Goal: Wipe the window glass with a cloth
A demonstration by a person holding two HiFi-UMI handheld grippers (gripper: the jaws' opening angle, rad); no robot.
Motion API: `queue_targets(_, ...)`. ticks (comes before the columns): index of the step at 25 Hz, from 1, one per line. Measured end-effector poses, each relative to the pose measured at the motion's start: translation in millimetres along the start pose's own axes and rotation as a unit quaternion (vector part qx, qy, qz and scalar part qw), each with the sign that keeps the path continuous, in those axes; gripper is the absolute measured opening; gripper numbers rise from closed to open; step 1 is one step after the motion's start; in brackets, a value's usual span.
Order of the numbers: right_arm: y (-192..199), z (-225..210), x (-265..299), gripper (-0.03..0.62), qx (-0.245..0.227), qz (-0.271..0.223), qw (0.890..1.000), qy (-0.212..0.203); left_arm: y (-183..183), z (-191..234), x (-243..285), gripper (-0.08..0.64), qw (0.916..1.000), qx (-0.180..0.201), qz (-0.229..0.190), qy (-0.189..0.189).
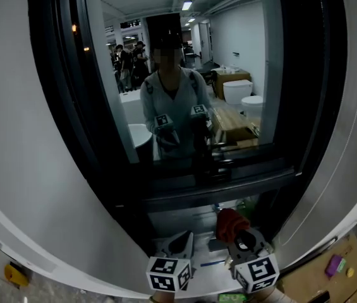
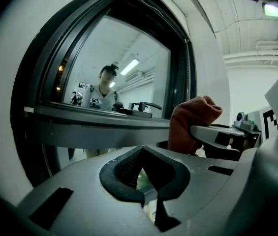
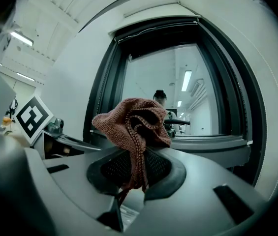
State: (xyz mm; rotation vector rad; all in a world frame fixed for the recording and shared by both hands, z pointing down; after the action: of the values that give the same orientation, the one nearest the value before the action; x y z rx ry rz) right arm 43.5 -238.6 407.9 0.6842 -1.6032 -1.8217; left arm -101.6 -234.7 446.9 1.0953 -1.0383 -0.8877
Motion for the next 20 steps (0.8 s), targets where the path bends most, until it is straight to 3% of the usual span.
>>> queue_targets(20, -0.9, 12.4, -0.5, 0.060, 0.011, -0.005, 0.999, -0.032, -0.8, 4.6, -5.5, 0.005, 0.9999, -0.002, -0.004, -0.012)
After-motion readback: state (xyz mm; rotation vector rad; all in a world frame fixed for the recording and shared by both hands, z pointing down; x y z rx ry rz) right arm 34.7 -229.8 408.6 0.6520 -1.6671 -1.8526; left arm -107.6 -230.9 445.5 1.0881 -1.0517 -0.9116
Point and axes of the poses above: the fingertips, and each gripper's own axes: x forward along the fingers, z to its left, y out of its underside, the point moved 4 cm from there along -x, backward along the fingers, and after that the axes turned 5 degrees about -y, right-handed, at the moved point
